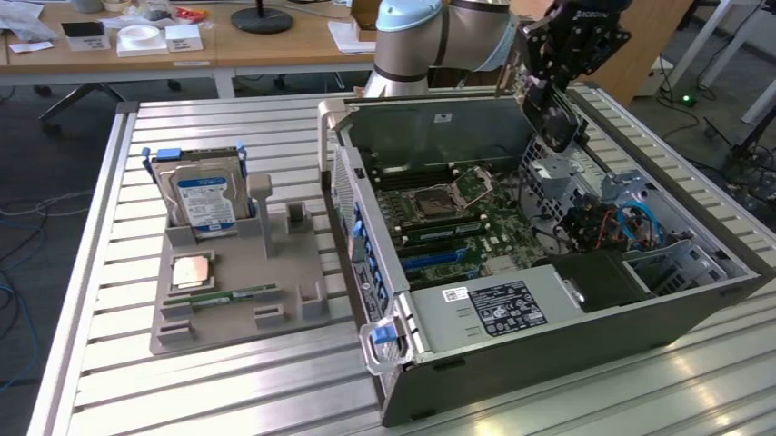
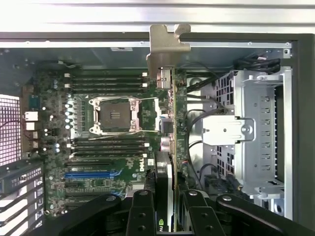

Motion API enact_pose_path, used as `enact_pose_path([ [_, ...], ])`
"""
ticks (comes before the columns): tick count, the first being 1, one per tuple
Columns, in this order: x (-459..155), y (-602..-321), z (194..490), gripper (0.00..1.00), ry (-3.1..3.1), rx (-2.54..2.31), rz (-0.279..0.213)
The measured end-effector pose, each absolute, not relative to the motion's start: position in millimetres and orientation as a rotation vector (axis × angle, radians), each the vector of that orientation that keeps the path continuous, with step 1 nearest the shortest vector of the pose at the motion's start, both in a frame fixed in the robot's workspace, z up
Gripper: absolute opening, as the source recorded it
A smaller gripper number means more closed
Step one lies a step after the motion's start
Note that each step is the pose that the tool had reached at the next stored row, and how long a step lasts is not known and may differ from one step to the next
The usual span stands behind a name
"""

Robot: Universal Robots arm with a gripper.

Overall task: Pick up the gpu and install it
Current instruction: 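Pick up the gpu and move the gpu toward the slot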

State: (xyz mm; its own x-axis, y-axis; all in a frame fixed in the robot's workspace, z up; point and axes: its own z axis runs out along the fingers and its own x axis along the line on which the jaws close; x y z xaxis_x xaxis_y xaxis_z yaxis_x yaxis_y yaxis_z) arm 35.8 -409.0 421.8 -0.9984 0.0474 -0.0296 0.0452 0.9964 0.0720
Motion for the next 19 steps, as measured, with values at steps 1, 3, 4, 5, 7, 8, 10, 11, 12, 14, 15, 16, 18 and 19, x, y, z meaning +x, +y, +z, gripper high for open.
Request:
enact_pose_path([
  [1, 38, -409, 422, 0.27, 3.107, 0.072, 0.111],
  [3, 42, -409, 422, 0.27, 3.108, 0.072, 0.111],
  [4, 42, -409, 422, 0.27, 3.108, 0.072, 0.111],
  [5, 42, -409, 422, 0.27, 3.108, 0.072, 0.112],
  [7, 42, -409, 422, 0.27, 3.107, 0.072, 0.112],
  [8, 42, -409, 422, 0.27, 3.107, 0.072, 0.112],
  [10, 42, -409, 421, 0.27, 3.108, 0.072, 0.112],
  [11, 42, -409, 420, 0.27, 3.107, 0.072, 0.112],
  [12, 42, -409, 419, 0.27, 3.107, 0.072, 0.112],
  [14, 42, -409, 416, 0.27, 3.107, 0.072, 0.112],
  [15, 42, -409, 414, 0.27, 3.107, 0.072, 0.112],
  [16, 42, -409, 412, 0.27, 3.107, 0.072, 0.112],
  [18, 42, -409, 408, 0.27, 3.108, 0.072, 0.112],
  [19, 42, -409, 407, 0.27, 3.108, 0.072, 0.112],
])
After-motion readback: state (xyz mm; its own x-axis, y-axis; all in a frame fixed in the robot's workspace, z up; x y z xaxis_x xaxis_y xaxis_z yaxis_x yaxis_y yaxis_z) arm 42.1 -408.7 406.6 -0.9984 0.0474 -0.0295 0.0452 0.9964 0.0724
